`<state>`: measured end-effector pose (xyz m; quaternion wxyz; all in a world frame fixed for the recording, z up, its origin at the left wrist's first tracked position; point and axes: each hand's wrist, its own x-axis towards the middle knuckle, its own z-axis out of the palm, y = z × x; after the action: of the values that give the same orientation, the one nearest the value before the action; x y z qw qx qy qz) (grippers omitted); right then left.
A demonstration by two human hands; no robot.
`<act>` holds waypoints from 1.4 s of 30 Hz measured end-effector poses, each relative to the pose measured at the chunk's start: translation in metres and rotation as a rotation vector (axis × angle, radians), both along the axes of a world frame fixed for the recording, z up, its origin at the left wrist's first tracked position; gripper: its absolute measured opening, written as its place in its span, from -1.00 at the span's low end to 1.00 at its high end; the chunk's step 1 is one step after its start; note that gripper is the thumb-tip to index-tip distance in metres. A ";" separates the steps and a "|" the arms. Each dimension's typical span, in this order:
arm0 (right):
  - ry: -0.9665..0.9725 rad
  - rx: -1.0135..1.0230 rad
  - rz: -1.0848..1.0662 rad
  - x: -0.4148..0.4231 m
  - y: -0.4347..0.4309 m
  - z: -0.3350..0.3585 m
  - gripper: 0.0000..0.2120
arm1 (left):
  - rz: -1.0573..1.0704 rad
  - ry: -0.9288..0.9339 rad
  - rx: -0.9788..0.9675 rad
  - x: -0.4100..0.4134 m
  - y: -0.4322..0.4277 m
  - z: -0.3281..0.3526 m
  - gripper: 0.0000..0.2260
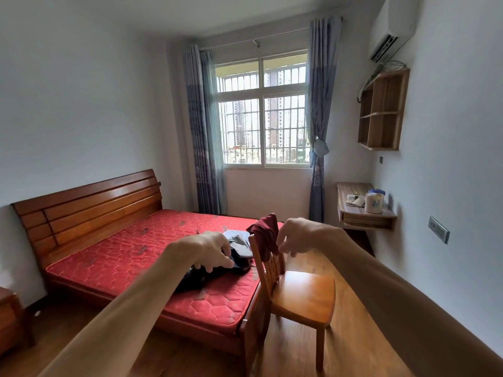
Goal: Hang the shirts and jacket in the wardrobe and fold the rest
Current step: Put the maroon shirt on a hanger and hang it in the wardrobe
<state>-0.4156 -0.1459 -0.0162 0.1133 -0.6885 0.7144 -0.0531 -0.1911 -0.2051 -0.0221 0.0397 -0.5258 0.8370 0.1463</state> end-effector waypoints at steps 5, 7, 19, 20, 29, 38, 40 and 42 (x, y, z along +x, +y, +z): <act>-0.097 -0.020 -0.012 -0.041 -0.042 -0.015 -0.80 | -0.018 -0.008 0.023 -0.041 -0.040 -0.009 -0.66; -0.138 -0.007 -0.009 -0.052 -0.062 -0.024 -0.83 | -0.026 0.000 0.034 -0.052 -0.058 -0.012 -0.67; -0.020 0.119 -0.024 -0.076 -0.216 -0.053 -0.79 | -0.075 -0.002 0.089 -0.069 -0.219 -0.049 -0.65; -0.021 0.127 -0.026 -0.077 -0.232 -0.054 -0.79 | -0.083 0.003 0.092 -0.070 -0.236 -0.052 -0.65; -0.034 0.104 -0.066 -0.080 -0.355 -0.069 -0.78 | -0.151 0.026 0.103 -0.078 -0.372 -0.071 -0.72; -0.017 0.281 -0.113 -0.117 -0.433 -0.114 -0.75 | -0.185 -0.032 0.243 -0.122 -0.472 -0.130 -0.69; -0.012 0.333 -0.106 -0.131 -0.456 -0.123 -0.73 | -0.186 -0.055 0.272 -0.138 -0.493 -0.140 -0.68; -0.007 0.388 -0.094 -0.148 -0.481 -0.132 -0.71 | -0.184 -0.082 0.297 -0.156 -0.516 -0.147 -0.67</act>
<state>-0.5632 -0.6267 -0.1481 0.2437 -0.6193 0.7423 0.0779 -0.3475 -0.7216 -0.1690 0.1643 -0.4410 0.8483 0.2426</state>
